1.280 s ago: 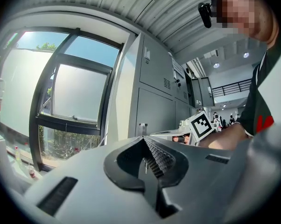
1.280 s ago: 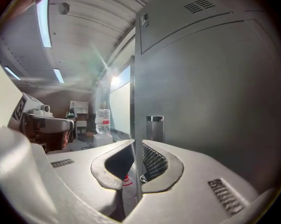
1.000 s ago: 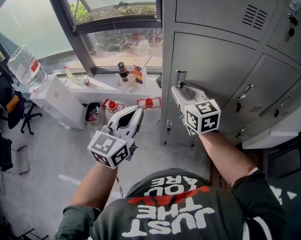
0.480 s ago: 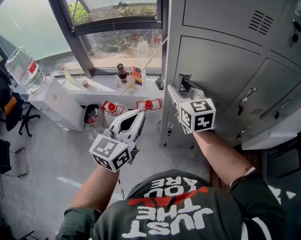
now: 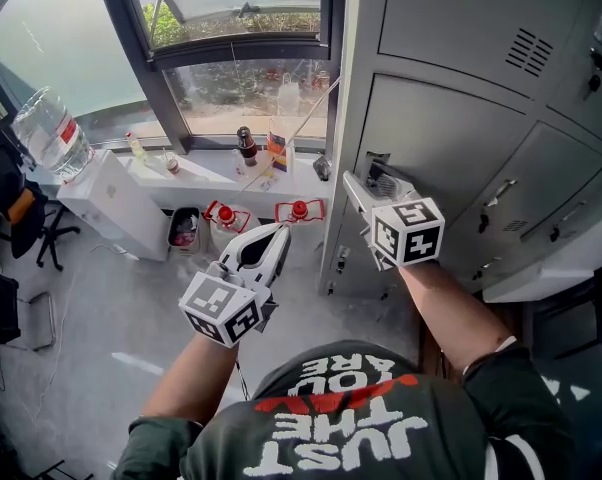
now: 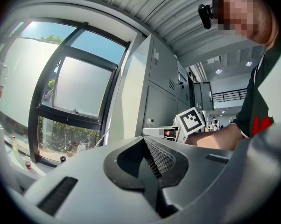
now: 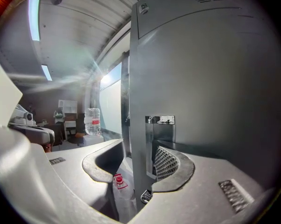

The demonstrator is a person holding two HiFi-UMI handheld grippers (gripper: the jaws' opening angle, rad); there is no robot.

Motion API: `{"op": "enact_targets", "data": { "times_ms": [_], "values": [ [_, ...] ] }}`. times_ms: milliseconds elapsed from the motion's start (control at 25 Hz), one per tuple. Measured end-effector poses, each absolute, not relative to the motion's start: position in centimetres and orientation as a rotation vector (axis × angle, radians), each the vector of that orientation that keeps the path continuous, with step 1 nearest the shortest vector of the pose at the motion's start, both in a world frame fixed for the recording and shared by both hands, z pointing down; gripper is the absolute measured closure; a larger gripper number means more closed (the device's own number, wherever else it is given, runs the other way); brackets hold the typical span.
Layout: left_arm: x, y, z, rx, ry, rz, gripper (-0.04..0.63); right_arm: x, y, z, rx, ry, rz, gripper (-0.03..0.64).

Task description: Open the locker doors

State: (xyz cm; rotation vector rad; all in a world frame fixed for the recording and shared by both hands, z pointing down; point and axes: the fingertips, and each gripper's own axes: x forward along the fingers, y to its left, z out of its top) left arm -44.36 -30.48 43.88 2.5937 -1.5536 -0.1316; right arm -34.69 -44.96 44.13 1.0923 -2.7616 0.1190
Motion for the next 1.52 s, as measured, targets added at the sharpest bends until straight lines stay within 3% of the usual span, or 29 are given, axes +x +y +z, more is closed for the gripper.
{"op": "enact_targets", "data": {
  "times_ms": [640,1520],
  "values": [
    [-41.4,-28.6,44.0,2.649,-1.458,-0.147,0.589,-30.5,-37.1,44.2,1.186,-2.711,0.054,0.497],
    [-35.8,-22.0,44.7,2.662,-1.424,-0.212,0.589,-21.5,-29.1,44.3,1.196,-2.702,0.063,0.484]
  ]
}}
